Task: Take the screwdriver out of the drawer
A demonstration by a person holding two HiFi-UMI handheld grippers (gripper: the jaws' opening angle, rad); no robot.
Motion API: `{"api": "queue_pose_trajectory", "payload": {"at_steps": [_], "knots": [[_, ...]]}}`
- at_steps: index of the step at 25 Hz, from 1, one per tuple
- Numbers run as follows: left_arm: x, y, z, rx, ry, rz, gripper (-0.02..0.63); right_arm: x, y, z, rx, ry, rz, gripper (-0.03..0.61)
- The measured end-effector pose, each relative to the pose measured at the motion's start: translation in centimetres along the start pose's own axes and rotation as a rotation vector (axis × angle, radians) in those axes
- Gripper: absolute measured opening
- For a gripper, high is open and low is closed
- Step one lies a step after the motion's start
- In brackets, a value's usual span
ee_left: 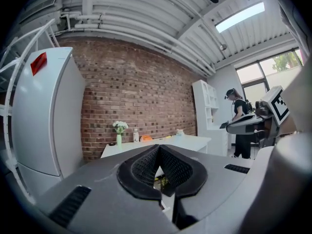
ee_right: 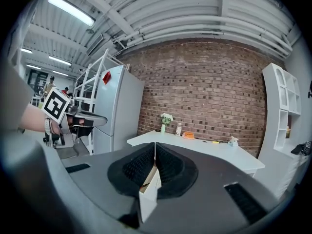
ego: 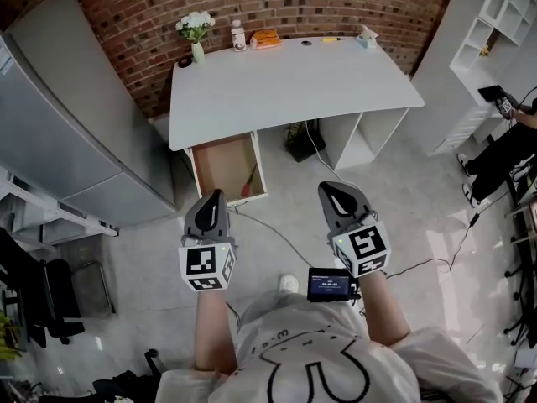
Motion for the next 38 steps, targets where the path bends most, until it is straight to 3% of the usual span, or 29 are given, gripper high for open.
{"api": "queue_pose_trajectory", "payload": {"at_steps": [10, 15, 18, 25, 28, 38], "knots": [[-3.0, 5.1, 1.1, -0.008, -0.010, 0.067, 0.009, -3.2, 3.3, -3.5, -0.031, 0.052, 0.063, 0.020], [-4.7, 8.0, 2.0, -0.069, -0.040, 0.115, 0.019, -4.8, 5.2, -4.6, -0.057, 0.071, 0.106, 0.020], [-5.9, 10.1, 3.0, -0.102, -0.065, 0.137, 0.135, -5.5, 7.2, -5.2, -0.076, 0.074, 0.122, 0.020], [-9.8, 14.8, 5.8, -0.152, -0.158, 0.214, 0.111, -7.2, 11.3, -6.8, -0.120, 0.079, 0.179, 0.020], [-11.9, 16.4, 7.2, -0.162, -0.188, 0.268, 0.150, -8.2, 13.0, -7.3, -0.145, 0.087, 0.213, 0.020], [-17.0, 18.9, 8.4, -0.243, -0.186, 0.394, 0.150, -12.5, 15.2, -7.8, -0.193, 0.153, 0.311, 0.020]]}}
Point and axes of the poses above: the fingertips, and each gripper's own axes: y forward along the fingers, z to its left, x out of its top, the point moved 6 cm from there along -y, backward along the fingers, and after that the axes turned 12 degrees about -z, right-handed, at the moved point
